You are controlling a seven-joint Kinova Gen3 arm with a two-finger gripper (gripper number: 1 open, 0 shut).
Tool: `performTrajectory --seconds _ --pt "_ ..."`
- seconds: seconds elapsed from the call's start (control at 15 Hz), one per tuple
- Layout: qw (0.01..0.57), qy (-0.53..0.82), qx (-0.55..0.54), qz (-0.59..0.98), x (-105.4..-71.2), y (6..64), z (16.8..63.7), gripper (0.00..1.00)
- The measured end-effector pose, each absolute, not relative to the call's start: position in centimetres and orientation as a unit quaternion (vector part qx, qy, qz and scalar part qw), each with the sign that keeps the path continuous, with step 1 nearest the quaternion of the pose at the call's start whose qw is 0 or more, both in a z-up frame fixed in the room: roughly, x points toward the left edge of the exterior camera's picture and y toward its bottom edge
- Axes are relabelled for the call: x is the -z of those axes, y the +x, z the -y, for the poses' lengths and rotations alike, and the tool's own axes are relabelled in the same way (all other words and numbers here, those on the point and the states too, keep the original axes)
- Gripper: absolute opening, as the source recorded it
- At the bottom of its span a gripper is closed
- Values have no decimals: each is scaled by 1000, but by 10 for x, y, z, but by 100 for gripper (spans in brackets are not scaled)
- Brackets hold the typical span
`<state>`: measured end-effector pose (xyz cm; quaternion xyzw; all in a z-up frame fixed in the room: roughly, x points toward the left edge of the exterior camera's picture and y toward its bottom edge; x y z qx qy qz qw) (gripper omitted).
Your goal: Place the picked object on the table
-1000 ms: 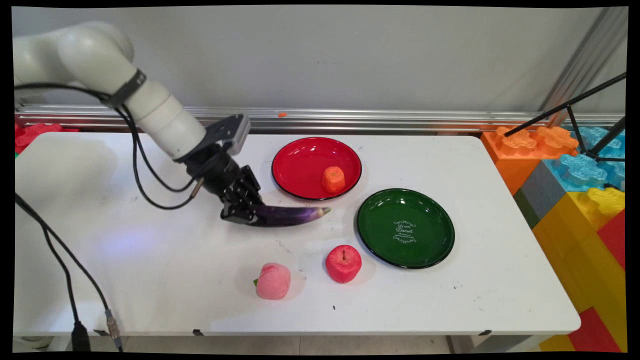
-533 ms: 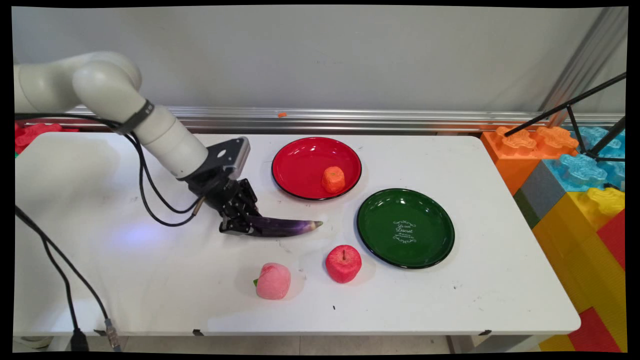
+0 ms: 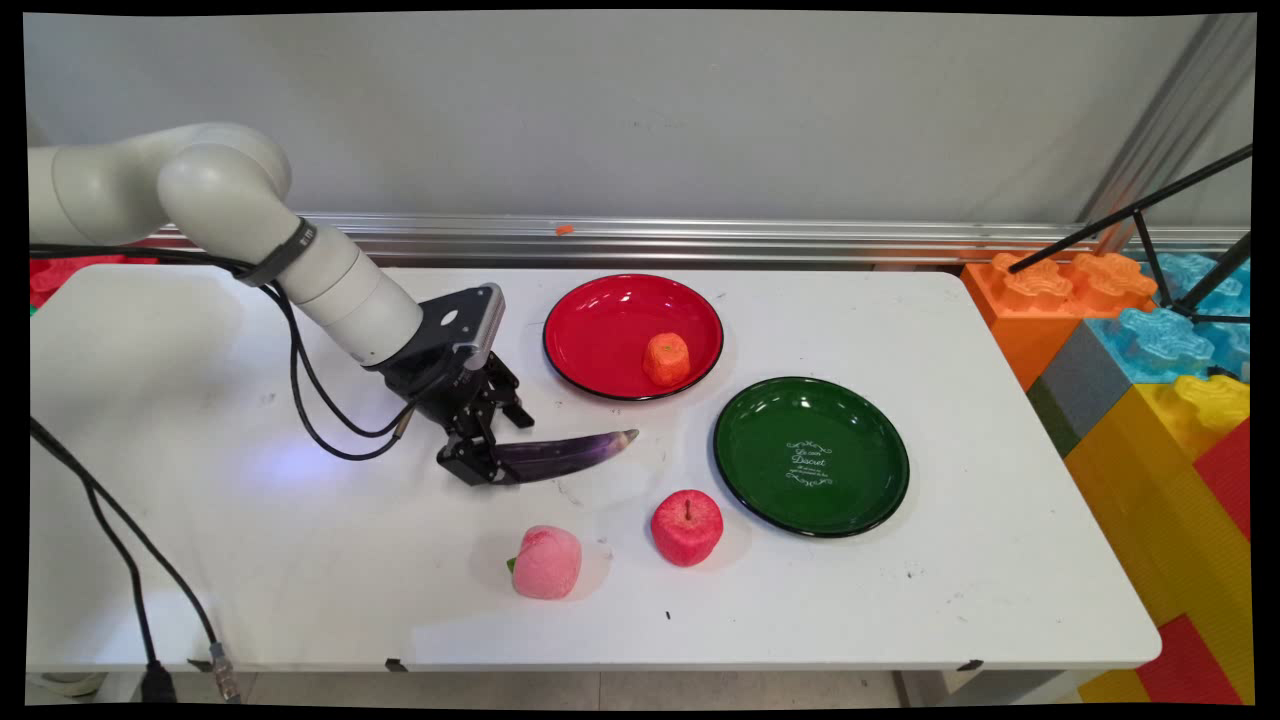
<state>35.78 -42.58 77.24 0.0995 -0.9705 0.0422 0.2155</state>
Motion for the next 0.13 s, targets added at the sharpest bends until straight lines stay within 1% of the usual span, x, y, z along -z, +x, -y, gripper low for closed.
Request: performTrajectory --seconds 0.13 --pt "216 101 -45 970 -774 357 427 100"
